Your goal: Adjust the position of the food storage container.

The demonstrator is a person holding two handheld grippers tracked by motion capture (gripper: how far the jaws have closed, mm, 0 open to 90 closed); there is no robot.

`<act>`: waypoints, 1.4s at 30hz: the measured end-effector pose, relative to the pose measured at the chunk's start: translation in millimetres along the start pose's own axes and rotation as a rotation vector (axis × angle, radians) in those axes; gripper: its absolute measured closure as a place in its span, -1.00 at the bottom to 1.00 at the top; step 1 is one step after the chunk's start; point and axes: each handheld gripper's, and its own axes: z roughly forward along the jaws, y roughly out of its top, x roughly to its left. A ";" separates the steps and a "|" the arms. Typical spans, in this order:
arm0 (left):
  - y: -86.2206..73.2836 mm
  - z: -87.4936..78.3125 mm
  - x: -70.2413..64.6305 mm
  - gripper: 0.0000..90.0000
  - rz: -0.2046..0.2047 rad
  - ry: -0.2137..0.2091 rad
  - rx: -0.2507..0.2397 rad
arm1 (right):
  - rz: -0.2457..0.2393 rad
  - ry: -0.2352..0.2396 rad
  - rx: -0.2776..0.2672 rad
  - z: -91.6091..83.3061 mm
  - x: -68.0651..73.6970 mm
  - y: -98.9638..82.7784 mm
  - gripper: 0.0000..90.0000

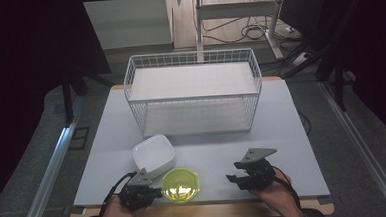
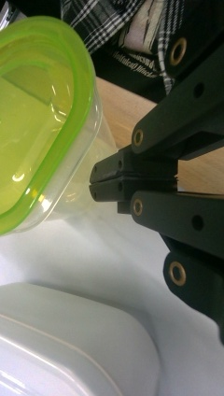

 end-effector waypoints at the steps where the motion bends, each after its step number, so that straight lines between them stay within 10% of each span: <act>1: 0.7 1.2 -0.3 0.99 -0.007 -0.002 -0.007 | -0.006 0.007 0.005 1.5 2.2 0.4 0.03; 42: 24.8 26.9 -21.4 0.99 0.037 -0.025 -0.006 | -0.063 0.213 0.085 32.8 52.3 4.3 0.71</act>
